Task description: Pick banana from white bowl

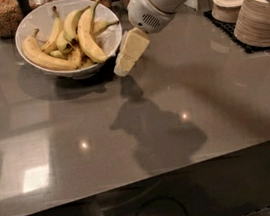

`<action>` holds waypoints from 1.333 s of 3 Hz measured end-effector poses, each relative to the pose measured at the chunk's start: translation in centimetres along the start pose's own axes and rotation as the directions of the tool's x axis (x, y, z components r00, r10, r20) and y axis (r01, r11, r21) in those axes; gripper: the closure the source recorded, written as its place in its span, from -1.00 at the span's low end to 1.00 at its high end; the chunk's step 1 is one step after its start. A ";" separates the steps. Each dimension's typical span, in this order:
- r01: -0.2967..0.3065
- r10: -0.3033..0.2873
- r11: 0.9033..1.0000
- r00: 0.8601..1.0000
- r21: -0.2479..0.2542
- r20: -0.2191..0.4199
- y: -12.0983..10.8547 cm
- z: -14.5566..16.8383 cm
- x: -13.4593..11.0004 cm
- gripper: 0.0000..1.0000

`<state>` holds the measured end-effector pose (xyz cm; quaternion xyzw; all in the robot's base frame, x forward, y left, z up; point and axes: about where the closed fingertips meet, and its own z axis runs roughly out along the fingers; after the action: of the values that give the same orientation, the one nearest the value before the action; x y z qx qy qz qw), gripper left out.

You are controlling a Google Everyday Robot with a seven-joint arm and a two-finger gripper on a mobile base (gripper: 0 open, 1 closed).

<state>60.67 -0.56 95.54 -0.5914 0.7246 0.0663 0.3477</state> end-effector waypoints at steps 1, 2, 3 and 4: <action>0.020 -0.020 1.000 1.000 -0.002 -0.014 -1.5 3.6 -4.0 -1.00; 0.019 -0.019 1.000 1.000 -0.001 -0.013 -1.5 3.7 -4.0 -1.00; 0.004 -0.006 1.000 0.999 0.024 0.048 -2.5 5.1 -5.7 -1.00; -0.036 0.031 0.998 0.995 0.054 0.093 -4.0 7.2 -7.4 -1.00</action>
Offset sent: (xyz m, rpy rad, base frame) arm 0.0262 0.0303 -0.0015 -0.0194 0.0001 -0.0008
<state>67.81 7.91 95.67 -0.5656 0.7192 0.0790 0.3957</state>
